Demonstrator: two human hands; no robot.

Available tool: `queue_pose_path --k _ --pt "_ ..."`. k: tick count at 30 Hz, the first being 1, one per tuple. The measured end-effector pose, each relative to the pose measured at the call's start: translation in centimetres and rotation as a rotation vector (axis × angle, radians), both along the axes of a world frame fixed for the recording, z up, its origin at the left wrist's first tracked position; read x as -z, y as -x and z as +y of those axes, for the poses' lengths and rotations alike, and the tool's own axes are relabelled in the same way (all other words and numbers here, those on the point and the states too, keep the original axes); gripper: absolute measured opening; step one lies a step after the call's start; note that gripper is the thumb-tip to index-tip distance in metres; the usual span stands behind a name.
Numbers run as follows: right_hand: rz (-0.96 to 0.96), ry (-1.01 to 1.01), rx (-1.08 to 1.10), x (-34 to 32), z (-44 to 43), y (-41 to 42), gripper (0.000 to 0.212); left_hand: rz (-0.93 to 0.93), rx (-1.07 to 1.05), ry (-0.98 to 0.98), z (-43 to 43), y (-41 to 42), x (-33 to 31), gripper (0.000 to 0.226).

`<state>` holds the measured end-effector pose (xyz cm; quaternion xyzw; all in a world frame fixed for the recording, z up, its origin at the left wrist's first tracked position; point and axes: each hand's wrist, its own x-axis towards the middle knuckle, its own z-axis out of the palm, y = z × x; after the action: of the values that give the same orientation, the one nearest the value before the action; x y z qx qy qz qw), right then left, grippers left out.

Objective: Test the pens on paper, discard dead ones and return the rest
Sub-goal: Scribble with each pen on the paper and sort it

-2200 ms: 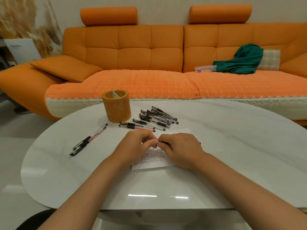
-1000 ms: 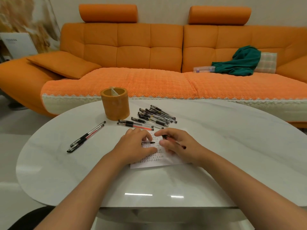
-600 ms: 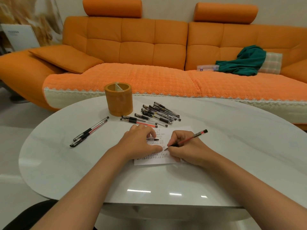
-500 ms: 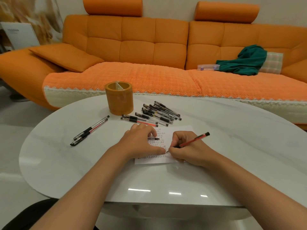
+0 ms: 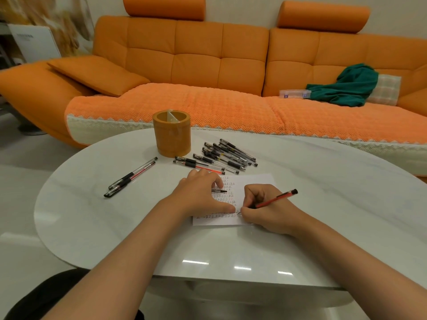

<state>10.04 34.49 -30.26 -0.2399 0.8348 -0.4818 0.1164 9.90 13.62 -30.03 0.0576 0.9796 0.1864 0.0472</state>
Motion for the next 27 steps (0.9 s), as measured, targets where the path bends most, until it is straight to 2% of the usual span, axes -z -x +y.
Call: queue_pose_path --k 12,27 --pt "0.070 -0.012 -0.001 0.19 0.00 -0.35 0.019 -0.015 -0.007 0.002 0.14 -0.10 -0.22 0.070" --pt "0.051 -0.020 -0.022 0.19 -0.03 -0.24 0.017 -0.018 -0.007 -0.001 0.11 -0.03 -0.08 0.071"
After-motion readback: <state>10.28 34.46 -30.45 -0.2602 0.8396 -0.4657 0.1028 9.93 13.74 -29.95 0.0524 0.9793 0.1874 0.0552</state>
